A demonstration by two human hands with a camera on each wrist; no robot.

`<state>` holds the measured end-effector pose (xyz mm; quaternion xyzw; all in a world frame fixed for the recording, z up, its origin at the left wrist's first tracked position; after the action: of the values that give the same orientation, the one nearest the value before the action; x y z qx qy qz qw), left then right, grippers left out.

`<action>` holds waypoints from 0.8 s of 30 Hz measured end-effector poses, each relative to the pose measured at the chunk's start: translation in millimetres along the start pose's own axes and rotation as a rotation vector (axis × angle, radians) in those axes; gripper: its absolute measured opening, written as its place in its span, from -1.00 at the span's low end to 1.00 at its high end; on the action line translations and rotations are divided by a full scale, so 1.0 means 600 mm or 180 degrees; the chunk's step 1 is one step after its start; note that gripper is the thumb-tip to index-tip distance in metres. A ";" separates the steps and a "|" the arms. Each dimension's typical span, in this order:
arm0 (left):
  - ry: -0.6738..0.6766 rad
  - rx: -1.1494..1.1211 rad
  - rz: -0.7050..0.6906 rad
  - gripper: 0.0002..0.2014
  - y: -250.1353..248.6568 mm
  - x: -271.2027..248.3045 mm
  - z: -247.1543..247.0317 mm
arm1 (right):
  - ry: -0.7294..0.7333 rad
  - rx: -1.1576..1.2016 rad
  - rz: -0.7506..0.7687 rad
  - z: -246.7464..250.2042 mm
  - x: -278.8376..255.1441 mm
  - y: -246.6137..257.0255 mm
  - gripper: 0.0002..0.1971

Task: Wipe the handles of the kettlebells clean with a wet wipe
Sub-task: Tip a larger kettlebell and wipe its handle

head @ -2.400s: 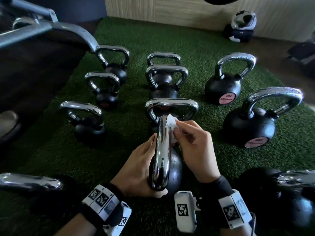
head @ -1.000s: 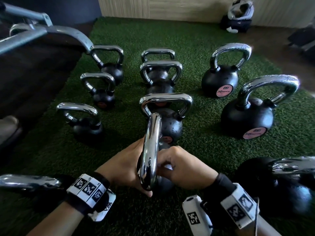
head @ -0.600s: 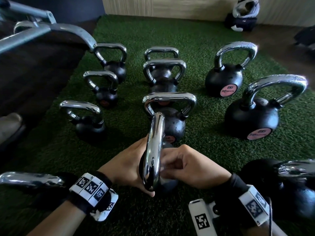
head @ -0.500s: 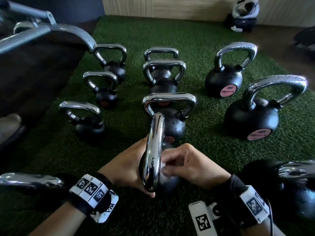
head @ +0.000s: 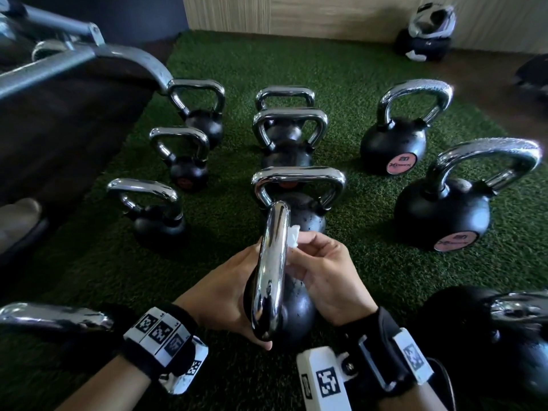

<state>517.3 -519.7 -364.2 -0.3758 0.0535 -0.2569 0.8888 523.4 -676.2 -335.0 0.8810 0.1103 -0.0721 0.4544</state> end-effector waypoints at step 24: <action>-0.0243 0.0114 -0.0110 0.31 -0.001 -0.007 0.006 | -0.1643 -0.3021 0.2139 -0.025 0.009 0.042 -0.78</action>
<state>514.6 -515.8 -361.3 -0.3702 0.0084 -0.2586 0.8922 535.4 -677.3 -307.8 0.5246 -0.2653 -0.0788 0.8051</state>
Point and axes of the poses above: each hand's wrist, its own x-axis towards the middle knuckle, its own z-axis out of the back of the hand, y = z × x, the point moved 5 cm from there along x, towards the middle knuckle, and after that the axes turned 8 degrees about -y, right-handed, at the moved point
